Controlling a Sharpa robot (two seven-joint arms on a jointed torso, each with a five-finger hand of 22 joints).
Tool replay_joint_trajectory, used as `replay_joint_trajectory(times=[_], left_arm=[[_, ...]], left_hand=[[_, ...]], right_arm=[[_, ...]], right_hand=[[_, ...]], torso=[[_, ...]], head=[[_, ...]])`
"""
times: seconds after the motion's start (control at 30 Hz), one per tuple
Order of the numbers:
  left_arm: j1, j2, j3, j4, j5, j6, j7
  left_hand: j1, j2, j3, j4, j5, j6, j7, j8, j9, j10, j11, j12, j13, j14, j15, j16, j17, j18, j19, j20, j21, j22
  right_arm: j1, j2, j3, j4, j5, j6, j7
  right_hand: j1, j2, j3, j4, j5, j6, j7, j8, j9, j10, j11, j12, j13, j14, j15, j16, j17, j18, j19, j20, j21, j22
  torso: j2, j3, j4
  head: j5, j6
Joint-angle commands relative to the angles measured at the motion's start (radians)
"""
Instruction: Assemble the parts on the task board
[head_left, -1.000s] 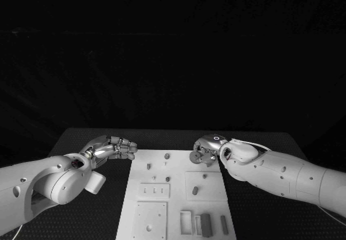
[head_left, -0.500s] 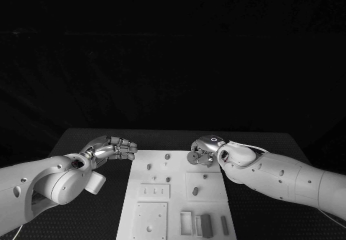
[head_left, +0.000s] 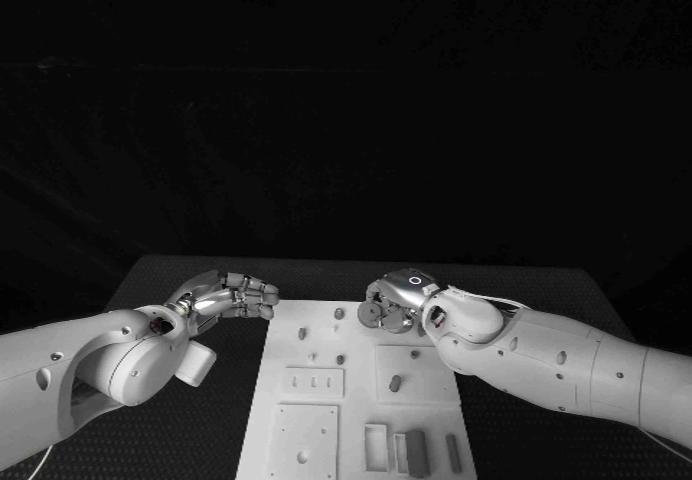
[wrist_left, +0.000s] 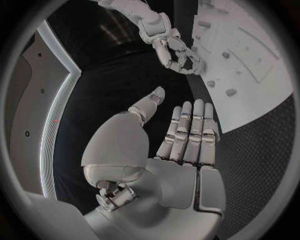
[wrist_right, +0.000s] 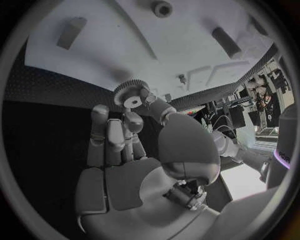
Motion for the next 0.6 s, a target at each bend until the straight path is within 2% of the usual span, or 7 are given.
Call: replay_joint_trajectory(times=[0.03, 0.17, 0.37, 0.5, 0.6], left_arm=[[0.002, 0.001, 0.001, 0.004, -0.004, 0.01, 0.01], [0.002, 0.0, 0.001, 0.005, -0.004, 0.009, 0.01], [0.002, 0.002, 0.001, 0.007, -0.004, 0.008, 0.009], [0.002, 0.002, 0.001, 0.007, -0.004, 0.008, 0.009], [0.002, 0.004, 0.001, 0.007, -0.004, 0.008, 0.009]], left_hand=[[0.0, 0.01, -0.005, 0.0, 0.002, 0.003, -0.008, -0.006, -0.001, -0.002, -0.001, -0.005, -0.001, -0.006, 0.001, -0.006, 0.001, -0.014, -0.004, -0.002, -0.006, -0.002], [0.0, 0.01, -0.005, 0.0, 0.002, 0.003, -0.008, -0.006, -0.001, -0.002, -0.001, -0.006, -0.001, -0.006, 0.001, -0.006, 0.001, -0.014, -0.003, -0.002, -0.006, -0.002], [0.0, 0.009, -0.005, 0.0, 0.002, 0.003, -0.007, -0.006, -0.001, -0.002, -0.001, -0.006, -0.001, -0.005, 0.001, -0.006, 0.002, -0.014, -0.003, -0.002, -0.006, -0.002], [0.0, 0.009, -0.005, 0.0, 0.002, 0.003, -0.007, -0.006, -0.001, -0.002, -0.001, -0.006, -0.001, -0.005, 0.001, -0.006, 0.002, -0.014, -0.003, -0.002, -0.006, -0.002], [0.0, 0.009, -0.006, 0.0, 0.002, 0.003, -0.007, -0.007, -0.001, -0.002, -0.001, -0.006, -0.001, -0.005, 0.001, -0.007, 0.002, -0.014, -0.003, -0.002, -0.006, -0.002]], right_arm=[[0.0, 0.001, 0.001, 0.024, -0.066, -0.032, -0.026], [0.002, 0.015, 0.001, 0.042, -0.079, -0.024, -0.028], [0.008, 0.051, 0.0, 0.04, -0.124, -0.013, -0.04], [0.022, 0.076, -0.015, 0.022, -0.143, -0.005, -0.044], [0.023, 0.094, -0.018, 0.013, -0.145, 0.001, -0.044]], right_hand=[[-0.009, -0.002, 0.006, -0.001, 0.003, 0.014, 0.001, 0.008, 0.019, 0.007, -0.002, -0.007, -0.001, 0.006, -0.001, 0.002, -0.001, 0.013, 0.007, 0.0, 0.006, 0.017], [-0.009, -0.005, 0.007, -0.002, 0.003, 0.015, 0.001, 0.008, 0.02, 0.008, -0.003, -0.008, -0.002, 0.007, -0.001, 0.001, -0.002, 0.013, 0.008, 0.0, 0.006, 0.016], [-0.009, -0.008, 0.008, -0.002, 0.002, 0.016, 0.0, 0.008, 0.02, 0.01, -0.003, -0.009, -0.003, 0.008, -0.002, 0.0, -0.003, 0.013, 0.009, -0.001, 0.005, 0.016], [-0.01, -0.009, 0.008, -0.001, 0.002, 0.015, 0.0, 0.007, 0.02, 0.01, -0.003, -0.01, -0.003, 0.007, -0.002, 0.0, -0.006, 0.013, 0.009, -0.001, 0.005, 0.016], [-0.012, -0.013, 0.008, -0.001, 0.003, 0.015, 0.0, 0.007, 0.021, 0.011, -0.003, -0.011, -0.004, 0.005, -0.002, -0.002, -0.01, 0.013, 0.009, -0.001, 0.004, 0.016]], torso=[[0.0, -0.0008, -0.0015], [-0.001, -0.0011, -0.0024], [0.0, -0.0007, -0.0025], [0.0, -0.0003, -0.0023], [0.0, -0.0004, -0.001]], head=[[0.003, 0.001], [0.005, 0.002], [0.011, 0.003], [0.011, 0.004], [0.007, 0.005]])
